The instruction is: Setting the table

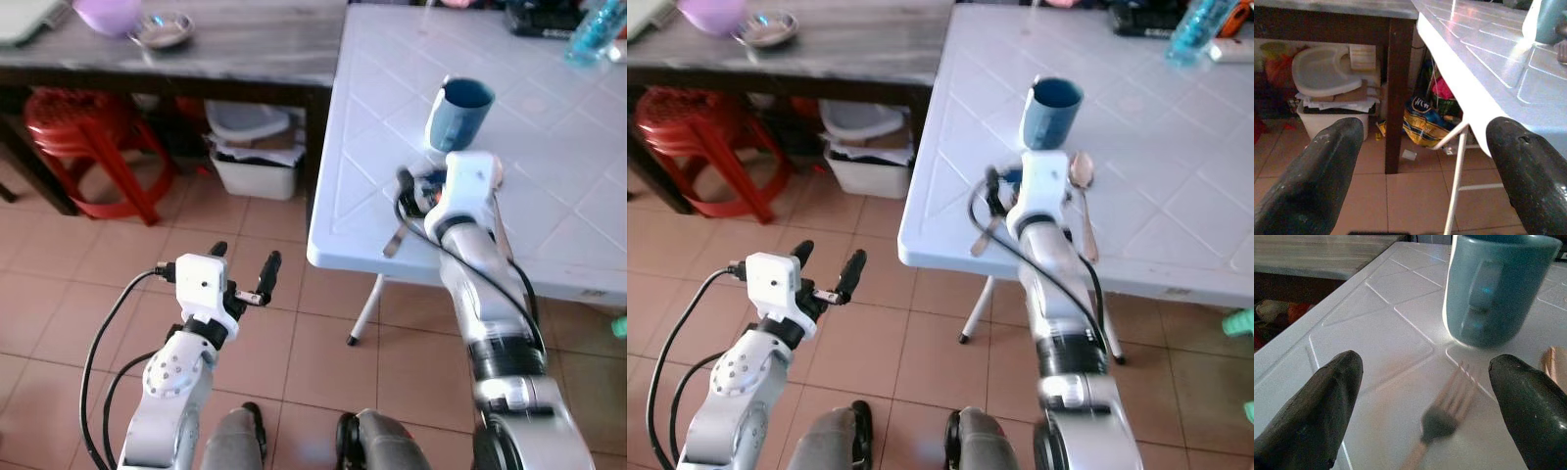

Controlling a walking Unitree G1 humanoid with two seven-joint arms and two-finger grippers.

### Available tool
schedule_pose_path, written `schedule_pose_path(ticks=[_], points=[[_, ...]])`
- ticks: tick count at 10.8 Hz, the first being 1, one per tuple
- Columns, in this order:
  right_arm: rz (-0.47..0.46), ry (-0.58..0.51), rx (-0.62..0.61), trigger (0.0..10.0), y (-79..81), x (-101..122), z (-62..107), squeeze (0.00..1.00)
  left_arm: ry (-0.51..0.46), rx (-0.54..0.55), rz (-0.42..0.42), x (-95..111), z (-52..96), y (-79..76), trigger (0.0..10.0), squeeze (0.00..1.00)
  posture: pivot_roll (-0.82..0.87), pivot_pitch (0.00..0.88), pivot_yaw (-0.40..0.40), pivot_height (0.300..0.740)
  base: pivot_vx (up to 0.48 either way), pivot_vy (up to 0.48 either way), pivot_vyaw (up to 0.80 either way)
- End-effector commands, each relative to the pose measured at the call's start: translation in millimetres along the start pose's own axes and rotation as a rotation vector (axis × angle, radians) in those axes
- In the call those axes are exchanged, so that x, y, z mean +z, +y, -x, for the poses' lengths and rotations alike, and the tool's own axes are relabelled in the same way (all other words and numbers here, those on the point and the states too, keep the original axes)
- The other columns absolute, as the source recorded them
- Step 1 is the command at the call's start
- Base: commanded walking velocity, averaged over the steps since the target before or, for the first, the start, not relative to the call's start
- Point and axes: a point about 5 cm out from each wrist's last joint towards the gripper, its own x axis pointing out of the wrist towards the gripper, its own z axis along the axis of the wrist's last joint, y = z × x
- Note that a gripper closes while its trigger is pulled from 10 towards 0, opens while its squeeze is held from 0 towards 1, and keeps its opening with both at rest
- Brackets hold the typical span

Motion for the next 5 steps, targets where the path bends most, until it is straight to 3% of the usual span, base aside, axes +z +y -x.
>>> schedule_pose_path(ticks=[1,5], points=[[-0.011,0.008,-0.002,10.0,0.5,0.8,-3.1,0.00,-0.002,0.003,-0.013,3.2,1.8,1.8,10.0,0.00,0.01,0.211,0.012,0.740,0.000,0.000,0.00],[-0.024,0.057,-0.008,10.0,5.4,-1.9,-7.2,0.00,0.000,-0.005,-0.019,4.9,3.2,2.0,10.0,0.00,0.02,0.214,0.010,0.740,0.000,0.000,0.00]])
